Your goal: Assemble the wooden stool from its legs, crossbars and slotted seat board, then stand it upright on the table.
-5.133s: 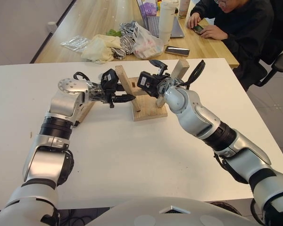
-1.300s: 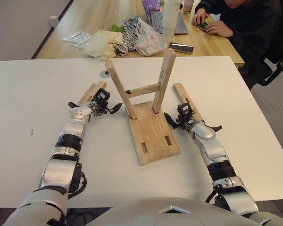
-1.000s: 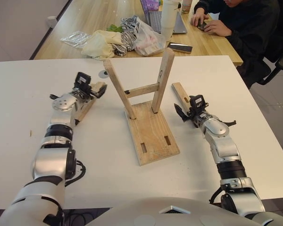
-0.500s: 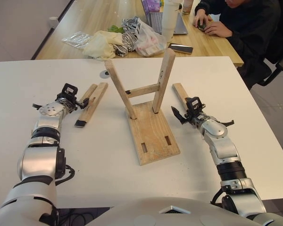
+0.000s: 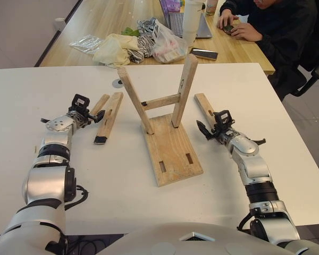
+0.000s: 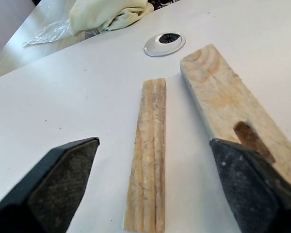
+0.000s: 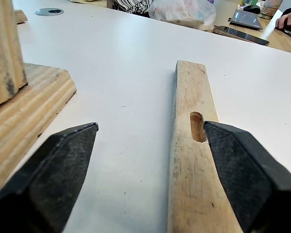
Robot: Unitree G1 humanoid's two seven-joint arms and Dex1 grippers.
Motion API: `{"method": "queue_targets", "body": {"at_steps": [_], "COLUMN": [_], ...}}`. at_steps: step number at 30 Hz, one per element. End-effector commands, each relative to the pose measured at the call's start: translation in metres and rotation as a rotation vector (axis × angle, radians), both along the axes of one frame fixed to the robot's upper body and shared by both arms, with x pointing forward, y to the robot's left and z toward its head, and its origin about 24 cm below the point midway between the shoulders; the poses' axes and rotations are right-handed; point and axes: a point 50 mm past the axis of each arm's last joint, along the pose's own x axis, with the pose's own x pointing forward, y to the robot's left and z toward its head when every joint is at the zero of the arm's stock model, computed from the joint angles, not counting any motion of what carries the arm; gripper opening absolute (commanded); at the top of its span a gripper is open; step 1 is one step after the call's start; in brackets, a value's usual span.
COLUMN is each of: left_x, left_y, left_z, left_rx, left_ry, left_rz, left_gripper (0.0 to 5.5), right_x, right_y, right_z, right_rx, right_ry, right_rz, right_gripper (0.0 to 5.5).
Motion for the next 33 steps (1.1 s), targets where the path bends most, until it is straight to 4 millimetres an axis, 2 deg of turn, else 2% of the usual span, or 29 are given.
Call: {"method": "queue_targets", "body": {"at_steps": [1,6,10,17,23,29,33], "left_x": [-0.002,-0.008,-0.014,-0.022,-0.030,-0.030,-0.028], "left_y": [0.011,0.021,0.021,0.015,0.015,0.015,0.014], "left_z": [0.003,-0.002,-0.011,-0.025,-0.036,-0.037,-0.034], "left_rx": [-0.035,-0.118,-0.139,-0.138,-0.047,-0.038,-0.049], "left_ry": [0.001,0.035,0.093,0.176,0.218,0.217,0.188], "left_rz": [0.064,0.153,0.154,0.093,0.046,0.062,0.075], "left_gripper": [4.20,4.20,4.20,3.19,2.29,1.47,1.25], "right_x": [0.004,0.004,0.006,0.010,0.012,0.016,0.017], "right_y": [-0.005,-0.003,-0.002,-0.006,-0.005,-0.006,-0.006], "right_z": [-0.001,-0.003,-0.002,0.001,0.003,0.006,0.008], "right_rx": [0.004,0.000,0.007,-0.030,-0.035,-0.042,-0.041], "right_ry": [0.014,0.023,0.020,0.014,0.004,-0.007,-0.019], "right_rz": [-0.019,-0.008,0.003,0.014,0.023,0.032,0.031], "right_gripper": [4.00,4.00,4.00,4.00,4.00,4.00,4.00]}}
